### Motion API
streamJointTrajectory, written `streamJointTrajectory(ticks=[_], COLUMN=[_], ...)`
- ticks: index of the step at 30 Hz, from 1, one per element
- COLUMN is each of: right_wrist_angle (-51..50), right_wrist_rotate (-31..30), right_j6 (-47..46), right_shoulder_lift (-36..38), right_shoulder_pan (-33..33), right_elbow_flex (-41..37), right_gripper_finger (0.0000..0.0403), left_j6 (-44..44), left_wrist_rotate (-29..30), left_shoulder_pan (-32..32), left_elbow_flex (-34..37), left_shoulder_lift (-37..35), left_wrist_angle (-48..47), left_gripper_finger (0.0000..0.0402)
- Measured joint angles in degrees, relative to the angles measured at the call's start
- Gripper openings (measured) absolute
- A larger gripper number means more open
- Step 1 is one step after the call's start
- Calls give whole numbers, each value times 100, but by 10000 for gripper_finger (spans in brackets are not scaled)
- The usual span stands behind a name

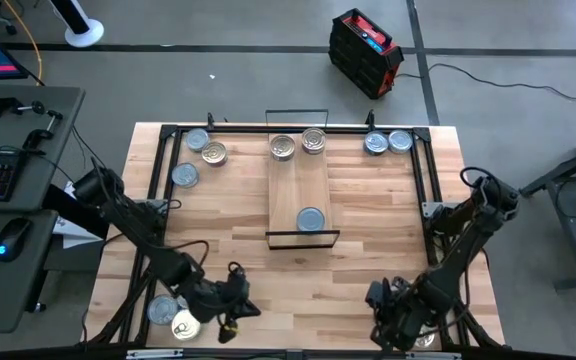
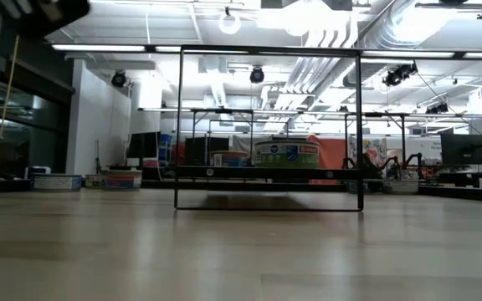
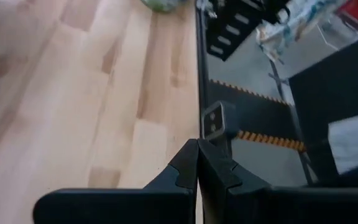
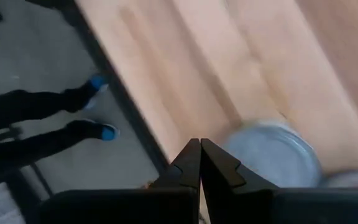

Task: Stack canned seafood by type on shelf
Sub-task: Stack the blue pink tuna can on top of the other blue pink tuna can on the shelf

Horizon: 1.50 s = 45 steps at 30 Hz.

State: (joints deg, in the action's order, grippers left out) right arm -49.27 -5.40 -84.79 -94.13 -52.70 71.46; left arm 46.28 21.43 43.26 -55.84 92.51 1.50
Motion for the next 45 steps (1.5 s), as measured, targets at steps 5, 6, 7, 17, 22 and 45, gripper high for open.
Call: streamJointTrajectory(ticks=[5,6,7,17,22,45], right_wrist_angle=[-1144,-1337,-1503,-2339,-2213,-1669], right_wrist_rotate=[80,201,336,1125,1105,1891], right_j6=[-766,-936,-1055,-1734,-1740,-1981], right_shoulder_lift=[0,0,0,0,0,0], right_shoulder_pan=[-73,-66,-57,-56,-56,132], right_elbow_flex=[-2,-7,-7,-10,-11,-1153], right_gripper_finger=[0,0,0,0,0,0], left_j6=[108,153,203,364,398,507], left_wrist_rotate=[193,224,263,769,858,854], left_shoulder_pan=[-258,-297,-331,-389,-389,-374], left_elbow_flex=[-52,-52,-50,-50,-50,-50], left_shoulder_lift=[22,22,22,22,22,22], left_wrist_angle=[0,2,14,205,239,310], left_gripper_finger=[0,0,0,0,0,0])
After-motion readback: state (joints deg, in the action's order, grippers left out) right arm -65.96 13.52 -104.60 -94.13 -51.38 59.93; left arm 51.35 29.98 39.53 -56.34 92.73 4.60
